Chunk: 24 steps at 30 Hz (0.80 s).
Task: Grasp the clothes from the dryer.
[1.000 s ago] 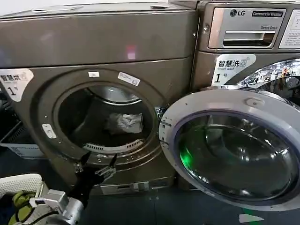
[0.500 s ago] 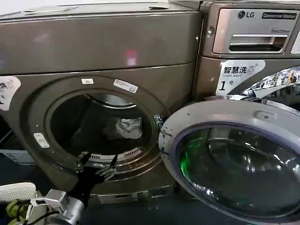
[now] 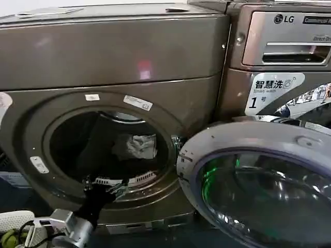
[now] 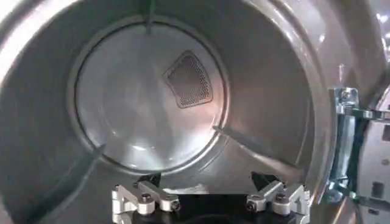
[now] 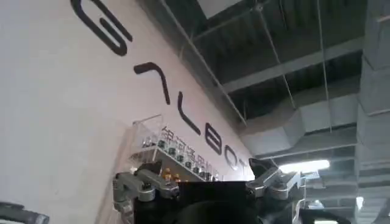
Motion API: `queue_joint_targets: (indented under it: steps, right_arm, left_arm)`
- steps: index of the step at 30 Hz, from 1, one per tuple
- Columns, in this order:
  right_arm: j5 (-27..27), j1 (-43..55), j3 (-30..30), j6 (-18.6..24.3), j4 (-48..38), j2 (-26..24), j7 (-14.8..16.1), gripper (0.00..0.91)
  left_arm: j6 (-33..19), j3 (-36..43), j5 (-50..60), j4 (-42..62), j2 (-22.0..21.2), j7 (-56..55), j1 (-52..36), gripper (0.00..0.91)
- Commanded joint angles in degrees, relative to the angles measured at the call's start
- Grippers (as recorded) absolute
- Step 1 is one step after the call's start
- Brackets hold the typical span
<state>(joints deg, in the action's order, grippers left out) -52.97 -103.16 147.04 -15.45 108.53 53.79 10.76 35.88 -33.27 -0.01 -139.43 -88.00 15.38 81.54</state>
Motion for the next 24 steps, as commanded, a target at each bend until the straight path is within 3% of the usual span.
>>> queue_joint_targets:
  steps: [1,24]
  right_arm:
    - [-0.1,0.0,0.1,0.0,0.1,-0.1,0.1,0.907]
    - [0.0,0.3,-0.1,0.0,0.3,0.1,0.3,0.907]
  left_arm:
    - [0.1,-0.1,0.0,-0.4,0.2,0.0,0.2,0.907]
    - [-0.1,-0.1,0.1,-0.5,-0.1,0.4,0.4,0.907]
